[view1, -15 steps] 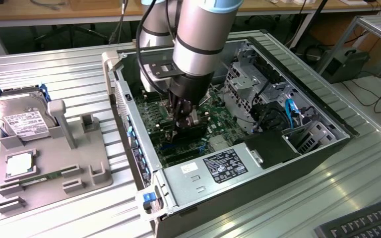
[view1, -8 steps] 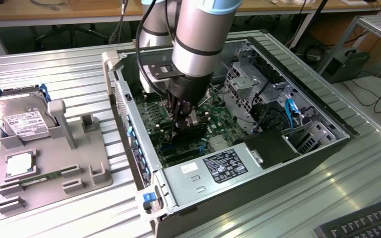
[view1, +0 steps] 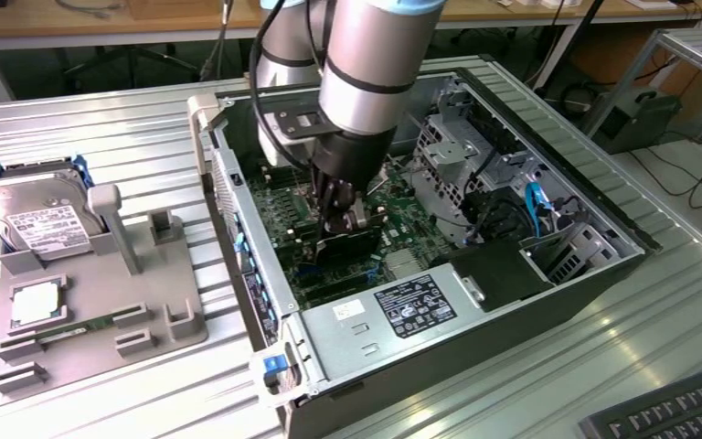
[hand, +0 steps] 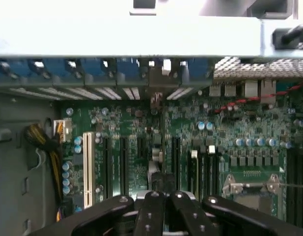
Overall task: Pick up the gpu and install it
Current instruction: 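Press down on the gpu until it lock into place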
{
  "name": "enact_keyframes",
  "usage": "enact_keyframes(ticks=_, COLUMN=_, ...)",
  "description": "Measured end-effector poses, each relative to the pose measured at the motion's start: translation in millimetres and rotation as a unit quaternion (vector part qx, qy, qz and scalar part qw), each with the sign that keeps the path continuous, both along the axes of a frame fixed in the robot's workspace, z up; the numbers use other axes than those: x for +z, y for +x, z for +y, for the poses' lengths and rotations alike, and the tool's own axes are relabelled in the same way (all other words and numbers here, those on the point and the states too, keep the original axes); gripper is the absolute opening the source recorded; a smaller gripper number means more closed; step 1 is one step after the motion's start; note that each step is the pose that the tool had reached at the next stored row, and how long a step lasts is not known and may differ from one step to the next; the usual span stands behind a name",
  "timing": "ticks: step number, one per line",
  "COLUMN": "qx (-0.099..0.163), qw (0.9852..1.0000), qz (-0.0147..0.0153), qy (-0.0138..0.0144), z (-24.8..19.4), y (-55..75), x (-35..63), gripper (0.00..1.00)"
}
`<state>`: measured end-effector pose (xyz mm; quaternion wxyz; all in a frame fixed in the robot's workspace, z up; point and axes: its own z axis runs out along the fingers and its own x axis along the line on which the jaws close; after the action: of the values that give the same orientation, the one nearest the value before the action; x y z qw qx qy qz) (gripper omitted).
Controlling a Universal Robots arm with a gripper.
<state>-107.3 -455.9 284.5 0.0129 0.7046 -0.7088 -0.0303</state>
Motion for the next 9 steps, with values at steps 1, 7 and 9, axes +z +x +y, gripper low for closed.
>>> enact_keyframes(ticks=1, qx=0.0, qw=1.0, qz=0.0004, qy=0.0001, z=0.0, y=0.4, x=4.2, gripper=0.11)
enact_keyframes(ticks=7, qx=0.0, qw=1.0, qz=0.0011, qy=0.0, z=0.0, y=2.9, x=12.5, gripper=0.11)
enact_keyframes(ticks=9, qx=0.0, qw=1.0, qz=0.0011, qy=0.0, z=-0.1, y=3.0, x=12.5, gripper=0.11)
